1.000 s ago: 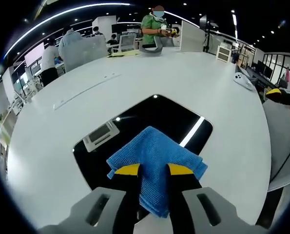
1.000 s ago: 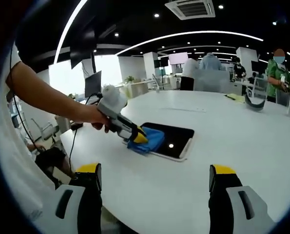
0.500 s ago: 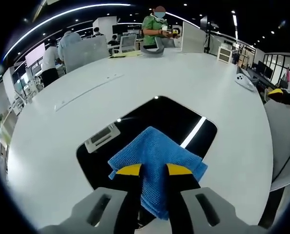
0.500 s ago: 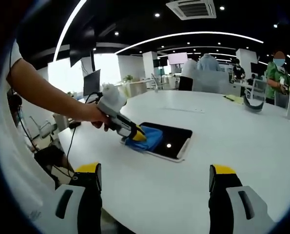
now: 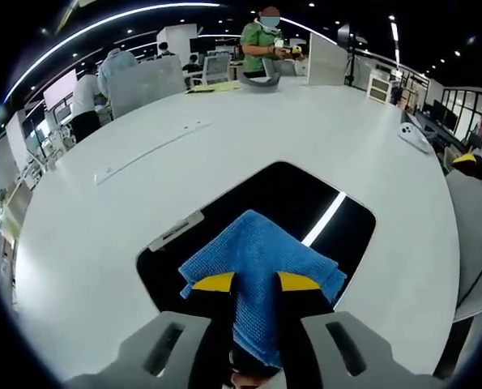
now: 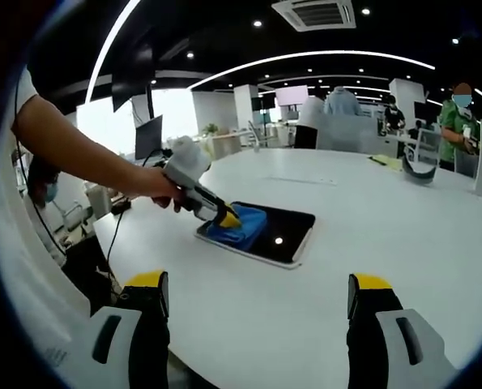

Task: Wipe the mirror surface with the cleaning cloth until all visible marks leave the cleaned area.

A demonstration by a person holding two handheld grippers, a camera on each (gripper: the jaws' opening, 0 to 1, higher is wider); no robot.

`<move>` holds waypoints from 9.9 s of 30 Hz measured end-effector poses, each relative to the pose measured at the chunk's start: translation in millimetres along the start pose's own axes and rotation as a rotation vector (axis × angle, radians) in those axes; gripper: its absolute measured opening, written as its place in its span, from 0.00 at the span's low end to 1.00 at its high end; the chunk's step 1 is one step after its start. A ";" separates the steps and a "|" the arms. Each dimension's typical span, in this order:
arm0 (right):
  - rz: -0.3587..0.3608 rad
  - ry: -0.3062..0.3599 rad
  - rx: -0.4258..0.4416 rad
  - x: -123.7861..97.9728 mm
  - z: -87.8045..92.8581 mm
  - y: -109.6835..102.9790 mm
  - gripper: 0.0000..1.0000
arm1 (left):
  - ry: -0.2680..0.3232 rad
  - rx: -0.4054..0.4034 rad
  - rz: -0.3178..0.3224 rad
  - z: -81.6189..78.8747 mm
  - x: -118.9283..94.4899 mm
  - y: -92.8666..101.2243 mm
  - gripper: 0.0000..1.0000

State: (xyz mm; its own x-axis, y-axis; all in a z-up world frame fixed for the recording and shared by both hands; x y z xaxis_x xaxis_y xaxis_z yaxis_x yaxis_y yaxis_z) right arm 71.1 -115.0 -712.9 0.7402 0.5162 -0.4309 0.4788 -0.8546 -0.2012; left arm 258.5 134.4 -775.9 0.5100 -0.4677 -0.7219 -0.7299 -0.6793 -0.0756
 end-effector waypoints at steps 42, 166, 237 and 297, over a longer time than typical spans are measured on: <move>0.009 -0.003 0.031 0.6 -2.7 9.4 0.91 | -0.009 0.005 0.008 -10.6 13.7 -23.7 0.17; -0.011 -0.015 0.013 18.6 -17.1 16.0 0.91 | -0.025 -0.051 -0.056 -4.1 10.3 -71.7 0.22; -0.091 -0.035 -0.003 13.2 -2.2 -0.6 0.91 | -0.049 -0.150 -0.105 19.3 -17.5 -32.3 0.21; -0.180 -0.074 -0.023 44.0 -3.8 -4.7 0.91 | -0.026 -0.170 -0.122 42.3 -41.6 3.3 0.21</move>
State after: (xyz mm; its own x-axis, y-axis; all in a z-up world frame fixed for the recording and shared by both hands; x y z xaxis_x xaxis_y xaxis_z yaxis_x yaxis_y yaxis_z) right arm 103.2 -88.0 -727.6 0.6055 0.6542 -0.4531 0.6116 -0.7469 -0.2610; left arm 215.6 175.6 -775.3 0.5765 -0.3627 -0.7322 -0.5747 -0.8169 -0.0478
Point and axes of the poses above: the point that each gripper's makers call its tool centre point, and the gripper's own axes: x roughly forward along the fingers, y roughly to its right, z roughly out of its underside, the point moved 9 cm from there along -x, roughly backward along the fingers, and after that the axes turned 7 degrees about x, right-handed, at the moved point
